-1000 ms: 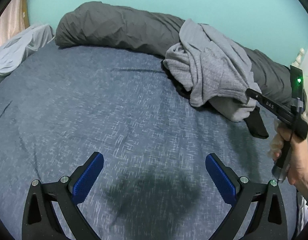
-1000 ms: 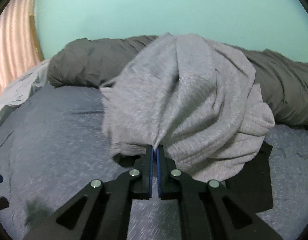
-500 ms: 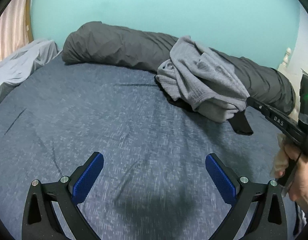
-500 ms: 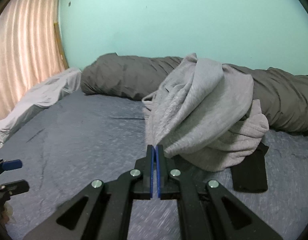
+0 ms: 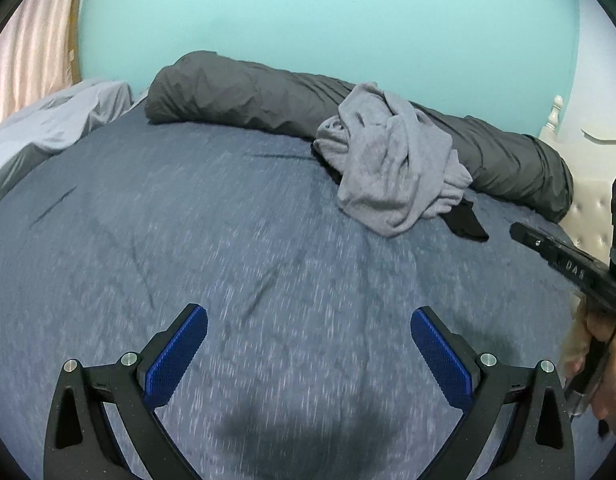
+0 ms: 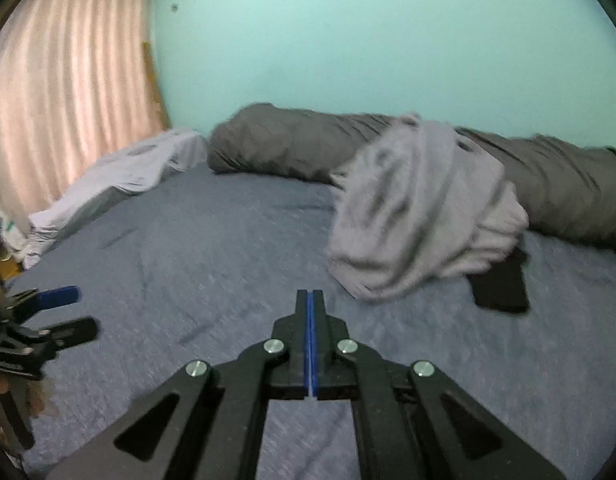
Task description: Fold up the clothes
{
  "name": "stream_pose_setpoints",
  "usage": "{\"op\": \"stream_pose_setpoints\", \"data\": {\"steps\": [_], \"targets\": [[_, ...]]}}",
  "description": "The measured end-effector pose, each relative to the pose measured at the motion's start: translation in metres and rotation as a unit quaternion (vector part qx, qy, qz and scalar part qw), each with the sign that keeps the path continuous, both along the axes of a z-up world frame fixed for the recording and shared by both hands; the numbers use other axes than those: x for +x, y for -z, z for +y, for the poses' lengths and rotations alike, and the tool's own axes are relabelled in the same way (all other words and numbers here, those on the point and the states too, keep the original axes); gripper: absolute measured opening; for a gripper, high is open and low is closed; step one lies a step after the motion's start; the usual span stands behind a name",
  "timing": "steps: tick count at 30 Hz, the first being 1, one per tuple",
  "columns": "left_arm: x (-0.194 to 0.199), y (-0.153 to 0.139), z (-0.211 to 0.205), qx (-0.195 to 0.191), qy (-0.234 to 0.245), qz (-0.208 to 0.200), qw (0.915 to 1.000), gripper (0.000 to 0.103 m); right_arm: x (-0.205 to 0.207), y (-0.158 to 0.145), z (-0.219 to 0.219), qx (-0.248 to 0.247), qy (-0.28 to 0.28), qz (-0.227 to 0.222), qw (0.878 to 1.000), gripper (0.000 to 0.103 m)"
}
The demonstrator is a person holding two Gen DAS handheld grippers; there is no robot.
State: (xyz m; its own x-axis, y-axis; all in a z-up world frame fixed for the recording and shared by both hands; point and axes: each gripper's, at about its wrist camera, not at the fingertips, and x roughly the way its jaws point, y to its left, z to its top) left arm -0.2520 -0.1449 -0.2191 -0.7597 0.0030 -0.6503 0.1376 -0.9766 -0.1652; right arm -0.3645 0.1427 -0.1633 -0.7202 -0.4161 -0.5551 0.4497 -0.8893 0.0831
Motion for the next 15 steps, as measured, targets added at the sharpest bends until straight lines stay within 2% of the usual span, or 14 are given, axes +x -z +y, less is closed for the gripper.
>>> {"op": "stream_pose_setpoints", "data": {"steps": [5, 6, 7, 9, 10, 12, 15], "targets": [[0.008, 0.01, -0.009, 0.001, -0.008, -0.005, 1.0, 0.103, 0.018, 0.019, 0.019, -0.039, 0.072, -0.035, 0.996, 0.002], [0.009, 0.012, -0.011, 0.001, -0.009, -0.006, 0.9999, 0.103, 0.02, 0.022, 0.02, -0.044, 0.079, -0.044, 0.995, 0.008], [0.011, 0.014, -0.012, 0.002, -0.011, -0.007, 0.9999, 0.103, 0.022, 0.024, 0.022, -0.05, 0.087, -0.053, 0.994, 0.024], [0.014, 0.018, -0.016, 0.002, -0.014, -0.009, 0.9999, 0.103, 0.018, 0.029, 0.019, -0.054, 0.094, -0.069, 0.992, 0.04], [0.016, 0.02, -0.018, 0.002, -0.015, -0.01, 0.9998, 0.103, 0.013, 0.03, 0.016, -0.053, 0.094, -0.075, 0.991, 0.051], [0.019, 0.025, -0.021, 0.003, -0.018, -0.012, 0.9998, 0.103, 0.0, 0.034, 0.011, -0.049, 0.094, -0.077, 0.991, 0.059], [0.008, 0.036, -0.025, 0.005, -0.02, -0.019, 0.9996, 0.103, -0.019, 0.041, 0.002, -0.041, 0.092, -0.081, 0.992, 0.061]]}}
